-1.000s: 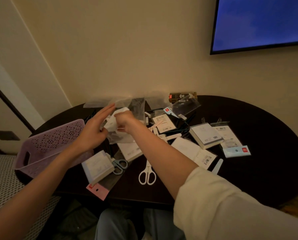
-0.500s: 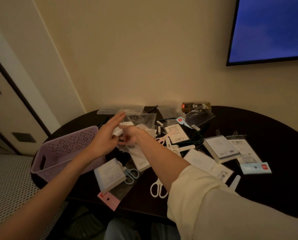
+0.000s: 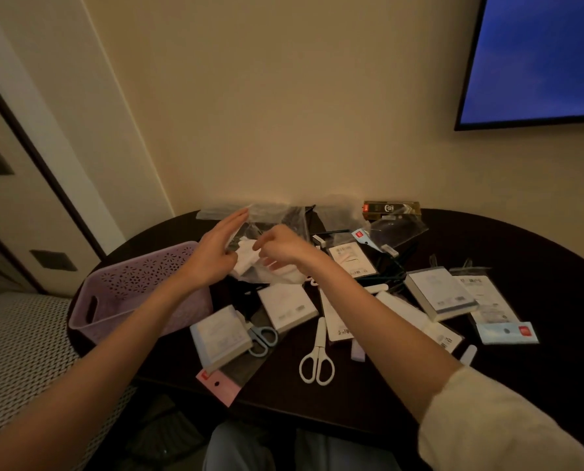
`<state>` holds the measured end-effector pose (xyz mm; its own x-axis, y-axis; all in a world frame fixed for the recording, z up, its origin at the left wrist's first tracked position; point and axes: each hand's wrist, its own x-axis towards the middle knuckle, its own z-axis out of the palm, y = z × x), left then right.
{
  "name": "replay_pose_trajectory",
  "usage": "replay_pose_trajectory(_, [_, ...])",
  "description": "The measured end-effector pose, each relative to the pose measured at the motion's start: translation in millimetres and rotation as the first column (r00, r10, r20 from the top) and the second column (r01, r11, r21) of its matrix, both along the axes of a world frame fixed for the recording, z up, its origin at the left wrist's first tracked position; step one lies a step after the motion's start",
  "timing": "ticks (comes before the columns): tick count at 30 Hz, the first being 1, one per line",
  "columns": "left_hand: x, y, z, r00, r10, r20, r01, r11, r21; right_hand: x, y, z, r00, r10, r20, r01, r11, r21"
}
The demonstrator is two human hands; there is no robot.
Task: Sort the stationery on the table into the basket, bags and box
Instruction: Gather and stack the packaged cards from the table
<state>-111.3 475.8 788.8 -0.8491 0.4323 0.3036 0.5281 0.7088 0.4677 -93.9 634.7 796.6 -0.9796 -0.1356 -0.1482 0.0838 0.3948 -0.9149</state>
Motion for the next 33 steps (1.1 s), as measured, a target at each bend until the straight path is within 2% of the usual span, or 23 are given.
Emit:
replay_pose_trajectory(2, [-0.1, 1.0, -1.1, 1.0, 0.011, -0.002, -0.011, 1.0, 0.003, 14.7, 7.3, -2.2, 0.969, -0.081, -0.232, 0.082, 0.997, -0.003])
replay_pose_trajectory(3, [-0.6, 2.0, -1.2, 1.0, 0.013, -0.006, -0.013, 1.0, 0.004, 21.0, 11.3, -4.5, 0.917, -0.146, -0.372, 0.159, 0.987, 0.003])
replay_pose_trajectory(5, [0.1, 3.1, -2.3, 1.0, 0.016, -0.009, -0.016, 1.0, -0.002, 33.6, 16.7, -11.7, 0.744, -0.305, -0.594, 0.332, 0.941, -0.067])
replay_pose_trajectory(7, [0.6, 4.0, -2.5, 1.0, 0.021, -0.01, -0.021, 1.0, -0.007, 42.3, 21.7, -21.8, 0.573, -0.506, -0.645, 0.455, 0.851, -0.263])
replay_pose_trajectory(9, [1.1, 4.3, -2.8, 1.0, 0.025, -0.013, -0.025, 1.0, -0.006, 45.3, 25.7, -35.4, 0.487, -0.671, -0.56, 0.535, 0.735, -0.416])
replay_pose_trajectory(11, [1.9, 3.8, -3.4, 1.0, 0.026, -0.009, -0.026, 1.0, -0.006, 42.5, 30.2, -52.6, 0.521, -0.717, -0.463, 0.613, 0.691, -0.383])
replay_pose_trajectory(13, [2.7, 2.8, -4.1, 1.0, 0.021, 0.0, -0.021, 1.0, -0.014, 31.4, 39.5, -73.7, 0.672, -0.633, -0.384, 0.633, 0.76, -0.146])
replay_pose_trajectory(14, [3.1, 1.9, -4.5, 1.0, 0.018, 0.005, -0.018, 1.0, -0.018, 25.1, 45.1, -83.9, 0.77, -0.545, -0.332, 0.582, 0.813, 0.017])
replay_pose_trajectory(16, [3.8, 0.0, -5.0, 1.0, 0.014, 0.01, -0.014, 1.0, -0.016, 13.4, 53.4, -101.7, 0.929, -0.304, -0.212, 0.358, 0.885, 0.297])
replay_pose_trajectory(19, [4.0, -3.2, -4.4, 1.0, 0.021, 0.009, -0.021, 1.0, 0.005, 3.2, 53.3, -111.4, 0.996, -0.003, -0.084, 0.046, 0.852, 0.521])
replay_pose_trajectory(21, [4.0, -4.6, -2.6, 1.0, 0.028, 0.014, -0.028, 0.999, 0.02, 0.2, 49.5, -108.2, 0.998, 0.05, -0.035, -0.023, 0.842, 0.54])
replay_pose_trajectory(24, [1.7, -6.0, -1.1, 0.999, 0.03, 0.019, -0.031, 0.999, 0.026, -2.6, 42.4, -101.3, 0.999, 0.037, 0.004, -0.033, 0.834, 0.551])
replay_pose_trajectory(28, [0.2, -6.8, -1.7, 1.0, 0.011, 0.019, -0.012, 0.999, 0.037, -8.0, 31.0, -106.0, 0.998, 0.037, 0.06, -0.067, 0.755, 0.652])
replay_pose_trajectory(31, [0.9, -7.8, -0.9, 1.0, 0.012, 0.017, -0.013, 0.999, 0.05, -8.9, 28.0, -106.7, 0.998, -0.016, 0.068, -0.03, 0.787, 0.616])
replay_pose_trajectory(33, [1.9, -8.1, -0.6, 1.0, 0.014, 0.021, -0.016, 0.998, 0.055, -7.3, 27.3, -103.1, 0.997, -0.06, 0.049, 0.025, 0.849, 0.528])
